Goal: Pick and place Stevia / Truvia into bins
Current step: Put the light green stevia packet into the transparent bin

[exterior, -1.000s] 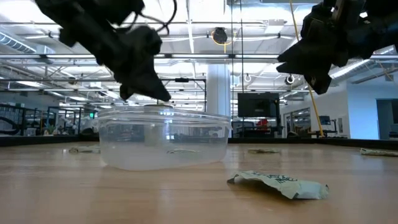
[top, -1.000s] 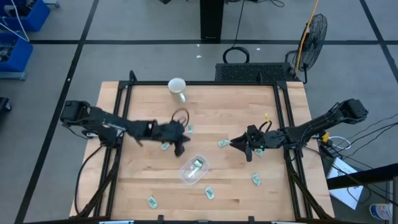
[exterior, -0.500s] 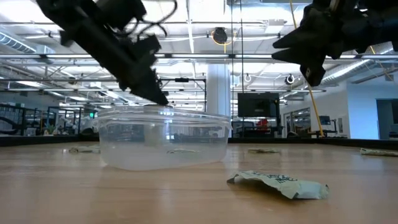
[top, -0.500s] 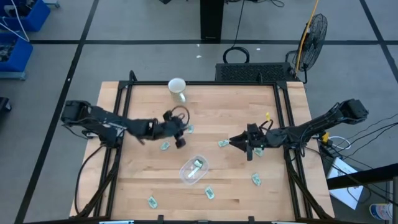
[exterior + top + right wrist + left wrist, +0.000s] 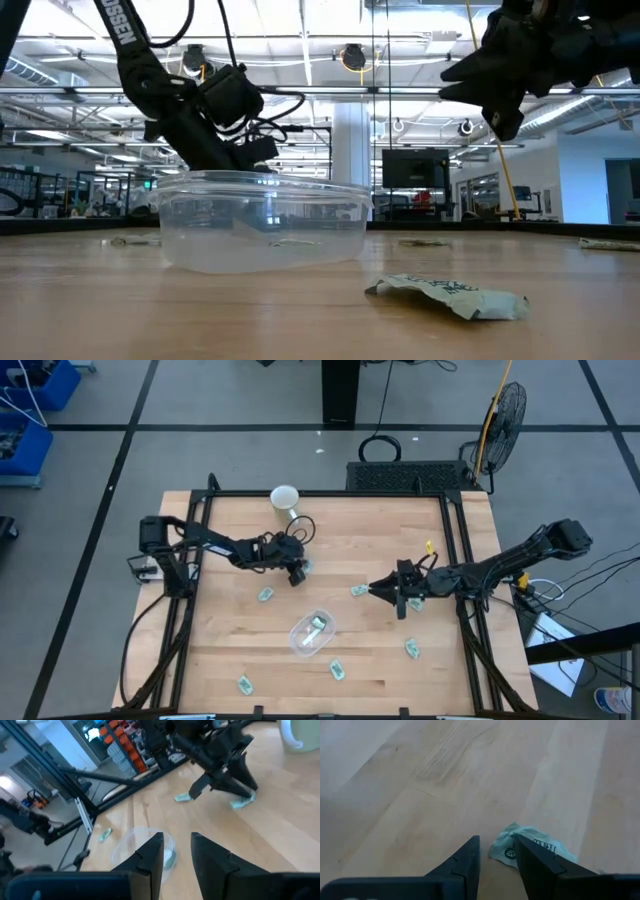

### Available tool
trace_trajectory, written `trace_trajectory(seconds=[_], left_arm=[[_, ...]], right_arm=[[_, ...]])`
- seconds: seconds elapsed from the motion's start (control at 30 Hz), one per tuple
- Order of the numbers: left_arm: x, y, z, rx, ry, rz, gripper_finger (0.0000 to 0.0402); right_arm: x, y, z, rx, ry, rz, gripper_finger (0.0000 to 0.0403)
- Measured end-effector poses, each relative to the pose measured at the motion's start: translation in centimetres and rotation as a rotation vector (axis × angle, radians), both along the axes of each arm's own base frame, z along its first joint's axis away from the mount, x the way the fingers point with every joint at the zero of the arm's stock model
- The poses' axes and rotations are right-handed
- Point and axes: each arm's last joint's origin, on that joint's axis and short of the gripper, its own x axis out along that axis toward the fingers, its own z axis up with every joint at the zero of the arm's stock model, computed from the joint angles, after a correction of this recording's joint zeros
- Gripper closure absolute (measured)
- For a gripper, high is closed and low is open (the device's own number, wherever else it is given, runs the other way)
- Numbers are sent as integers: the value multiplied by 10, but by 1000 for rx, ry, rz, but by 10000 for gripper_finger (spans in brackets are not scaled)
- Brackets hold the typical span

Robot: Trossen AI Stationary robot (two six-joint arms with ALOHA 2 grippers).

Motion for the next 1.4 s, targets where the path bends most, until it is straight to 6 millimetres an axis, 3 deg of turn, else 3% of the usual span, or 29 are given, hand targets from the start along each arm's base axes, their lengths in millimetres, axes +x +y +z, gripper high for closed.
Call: trace_trajectory(seconds=[0.17,0.33,0.47,0.63,0.8,0.93,1.07,1.4], left_arm=[[-1,1,0,37,22,17,315],[0,1,4,46,-9,16,388],[4,-8,17,12,-72,-21,393],[5,-41,51,-6,-182,-145,398],[-5,-89,73,-56,-216,-274,399],[-11,-125,70,-65,-193,-331,399],[-13,-150,58,-76,-166,-326,398],[-13,-168,52,-125,-191,-321,398]], right_arm=[[-2,3,-3,-9,33,16,310],[-4,8,-7,32,72,31,310],[-6,11,-10,31,98,12,310],[-7,12,-10,28,101,0,310],[-7,12,-10,28,99,-2,310],[-7,12,-10,27,98,-3,310],[-6,12,-9,29,89,-3,310],[-5,12,-4,43,41,-5,310]])
